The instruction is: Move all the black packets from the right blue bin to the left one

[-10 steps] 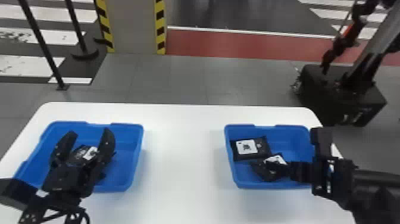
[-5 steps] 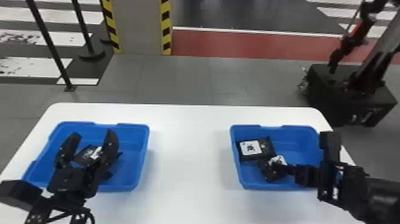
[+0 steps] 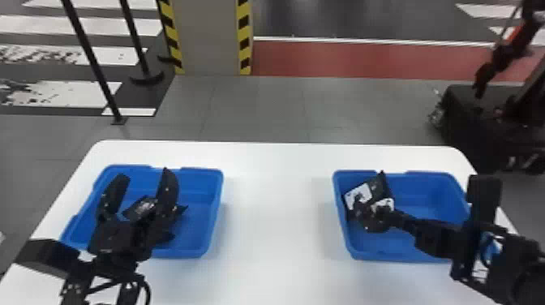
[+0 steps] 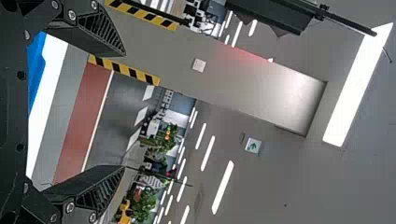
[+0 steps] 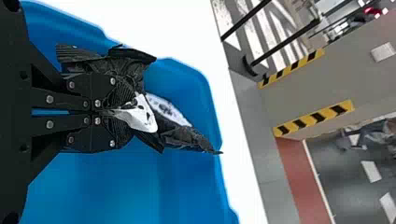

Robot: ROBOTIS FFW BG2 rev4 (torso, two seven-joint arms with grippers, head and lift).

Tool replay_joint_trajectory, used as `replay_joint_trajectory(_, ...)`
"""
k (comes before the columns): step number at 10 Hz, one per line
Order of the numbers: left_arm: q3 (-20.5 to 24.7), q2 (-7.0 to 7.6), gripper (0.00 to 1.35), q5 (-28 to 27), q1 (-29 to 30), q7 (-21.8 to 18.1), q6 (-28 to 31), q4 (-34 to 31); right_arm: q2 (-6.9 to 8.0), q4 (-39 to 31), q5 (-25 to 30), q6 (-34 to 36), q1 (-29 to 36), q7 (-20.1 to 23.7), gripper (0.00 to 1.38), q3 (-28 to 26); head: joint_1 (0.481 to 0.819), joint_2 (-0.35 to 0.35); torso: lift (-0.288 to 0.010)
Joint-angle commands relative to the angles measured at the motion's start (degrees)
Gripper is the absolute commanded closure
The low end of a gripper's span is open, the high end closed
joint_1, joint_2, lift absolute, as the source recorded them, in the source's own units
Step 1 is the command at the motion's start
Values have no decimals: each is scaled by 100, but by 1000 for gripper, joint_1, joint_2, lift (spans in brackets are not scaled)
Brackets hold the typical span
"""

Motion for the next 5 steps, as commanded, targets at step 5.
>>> replay_joint_trajectory(5, -253, -15, 174, 610, 43, 1, 200, -352, 43, -722, -1243, -277, 75, 494, 1141, 220, 695, 78, -110)
